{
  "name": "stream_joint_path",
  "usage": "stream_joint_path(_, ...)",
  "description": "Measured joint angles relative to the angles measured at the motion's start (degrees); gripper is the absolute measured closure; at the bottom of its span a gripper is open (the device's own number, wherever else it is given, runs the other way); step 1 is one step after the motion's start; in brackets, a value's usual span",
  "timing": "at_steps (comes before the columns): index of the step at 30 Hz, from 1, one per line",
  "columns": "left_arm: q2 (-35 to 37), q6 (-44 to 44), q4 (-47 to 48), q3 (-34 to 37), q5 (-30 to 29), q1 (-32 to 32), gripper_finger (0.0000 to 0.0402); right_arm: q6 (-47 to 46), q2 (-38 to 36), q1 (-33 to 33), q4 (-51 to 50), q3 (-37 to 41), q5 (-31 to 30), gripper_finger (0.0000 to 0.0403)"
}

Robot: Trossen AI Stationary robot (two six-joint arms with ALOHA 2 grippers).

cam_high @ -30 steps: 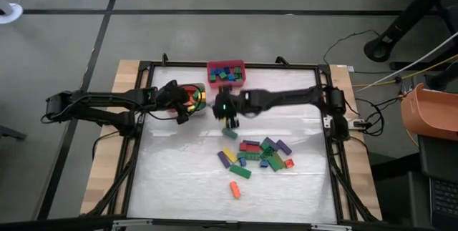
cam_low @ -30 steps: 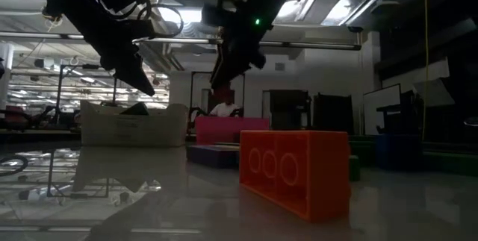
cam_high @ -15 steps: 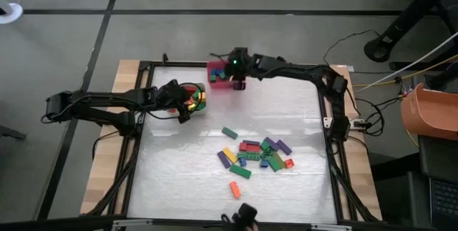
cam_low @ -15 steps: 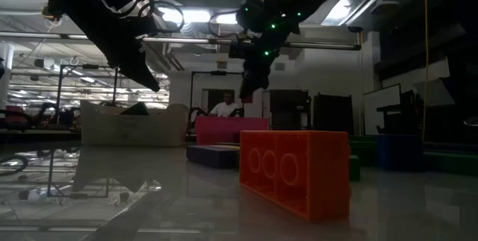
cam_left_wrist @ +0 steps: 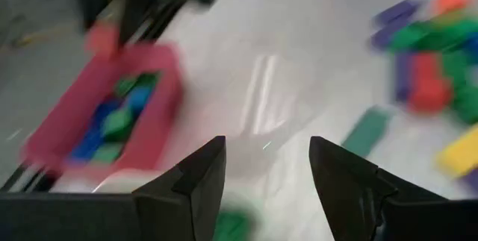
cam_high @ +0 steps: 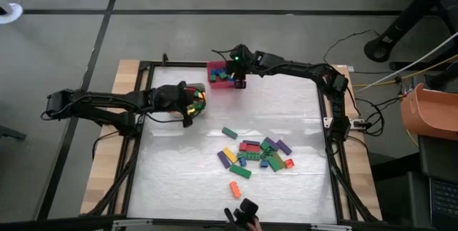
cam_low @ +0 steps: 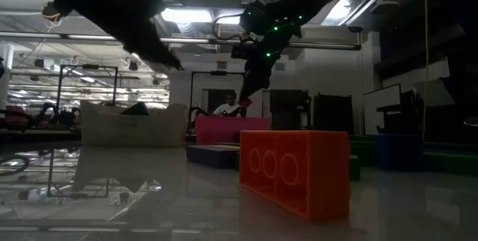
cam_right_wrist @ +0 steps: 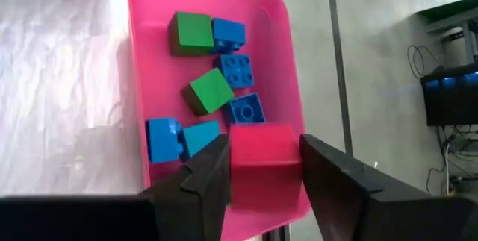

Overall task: Sort blocks by size
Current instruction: Put the small red wooden block into the red bin, then put the large green wooden block into the white bin

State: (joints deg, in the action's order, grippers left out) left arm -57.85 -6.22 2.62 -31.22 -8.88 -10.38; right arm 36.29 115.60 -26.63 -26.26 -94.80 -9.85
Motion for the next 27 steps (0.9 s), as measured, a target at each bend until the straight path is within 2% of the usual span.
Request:
stream_joint_path(6, -4.6, -0.1, -8.0, 0.0, 5.6, 3.4, 0.0220, -0.2, 1.6, 0.0, 0.5, 0.1, 0.4, 0.0242)
stream_joint_path(13, -16.2, -3.1, -19.5, 0.0, 8.9, 6.1, 0.0220, -0.3, 2.0, 0.5, 0.5, 0.1, 0.4, 0.0242)
stream_joint_path(22, -32.4, -7.8, -33.3, -0.1, 15.2, 6.3, 0.0220, -0.4, -1.9, 3.5, -7.9, 0.0, 0.9, 0.0242)
stream_joint_path(27, -38.9, -8.1, -33.8, -2.3, 19.5, 5.1, 0.0220, -0.4, -5.0, 6.6, -12.4, 0.0, 0.9, 0.0242)
